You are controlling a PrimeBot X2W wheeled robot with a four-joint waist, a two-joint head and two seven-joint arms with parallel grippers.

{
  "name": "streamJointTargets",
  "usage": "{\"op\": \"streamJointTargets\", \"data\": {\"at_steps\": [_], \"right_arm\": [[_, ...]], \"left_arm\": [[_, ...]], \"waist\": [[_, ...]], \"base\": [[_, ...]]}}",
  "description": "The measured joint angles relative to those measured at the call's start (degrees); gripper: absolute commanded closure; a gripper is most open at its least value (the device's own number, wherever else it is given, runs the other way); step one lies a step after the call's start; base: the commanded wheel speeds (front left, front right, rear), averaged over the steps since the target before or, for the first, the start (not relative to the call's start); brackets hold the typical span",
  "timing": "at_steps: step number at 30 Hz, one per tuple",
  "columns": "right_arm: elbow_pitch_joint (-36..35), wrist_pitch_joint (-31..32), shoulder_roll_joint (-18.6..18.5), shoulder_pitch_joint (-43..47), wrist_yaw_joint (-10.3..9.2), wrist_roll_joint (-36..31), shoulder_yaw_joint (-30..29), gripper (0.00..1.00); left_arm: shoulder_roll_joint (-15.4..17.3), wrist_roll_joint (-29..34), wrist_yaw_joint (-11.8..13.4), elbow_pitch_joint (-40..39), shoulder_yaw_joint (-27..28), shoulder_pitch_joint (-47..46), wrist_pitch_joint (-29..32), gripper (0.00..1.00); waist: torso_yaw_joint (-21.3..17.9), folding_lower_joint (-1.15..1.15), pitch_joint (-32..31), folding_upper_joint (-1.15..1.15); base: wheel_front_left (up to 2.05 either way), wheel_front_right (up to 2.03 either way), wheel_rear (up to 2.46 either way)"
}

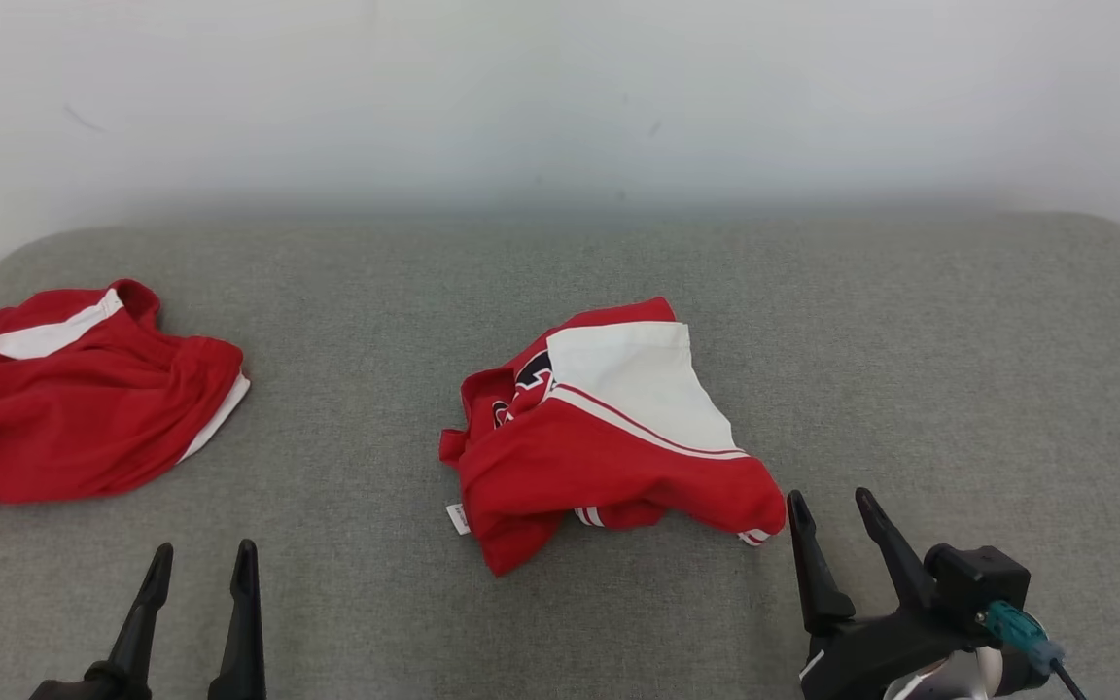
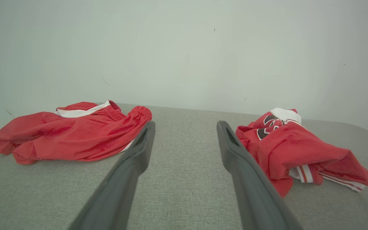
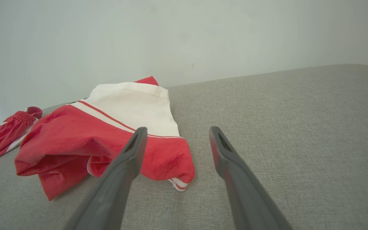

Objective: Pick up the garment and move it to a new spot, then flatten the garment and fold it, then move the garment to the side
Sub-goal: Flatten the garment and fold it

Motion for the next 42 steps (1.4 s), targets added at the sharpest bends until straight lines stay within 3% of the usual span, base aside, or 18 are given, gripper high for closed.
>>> {"op": "streamJointTargets", "data": {"at_steps": [10,29,30,31,32,42], "right_arm": [[6.73,4.44,-1.6,-7.56,0.0,1.1,0.63,0.0],[34.48,8.36,-4.57,-21.21,0.0,10.22,4.24,0.0],[35.3,8.23,-4.57,-21.5,0.0,10.51,4.68,0.07],[35.97,7.84,-4.61,-21.94,0.0,10.91,5.14,0.83],[36.46,7.59,-4.67,-22.38,0.0,11.43,5.68,1.0],[38.85,1.22,-6.01,-26.27,0.0,14.12,10.06,1.0]], "left_arm": [[-1.64,1.24,-2.01,1.12,1.42,-0.16,0.0,0.0],[-4.78,3.16,-5.59,4.09,1.51,-1.48,0.0,0.0],[-4.86,3.21,-5.66,4.13,1.59,-1.48,0.0,0.0],[-4.9,3.27,-5.94,4.19,1.72,-1.48,0.0,0.0],[-4.98,3.28,-6.02,4.23,1.86,-1.48,0.0,0.0],[-6.1,3.78,-6.99,4.93,3.04,-1.44,0.0,0.0]], "waist": [[1.15,0.01,0.62,0.0],[6.83,0.01,1.78,0.0],[7.08,0.01,1.86,0.0],[7.27,0.01,1.93,0.0],[7.44,0.01,1.99,0.0],[7.13,0.01,1.76,0.0]], "base": [[0.0,0.0,0.0],[0.0,0.0,0.0],[0.0,0.0,0.0],[0.0,0.0,0.0],[0.0,0.0,0.0],[0.0,0.0,0.0]]}}
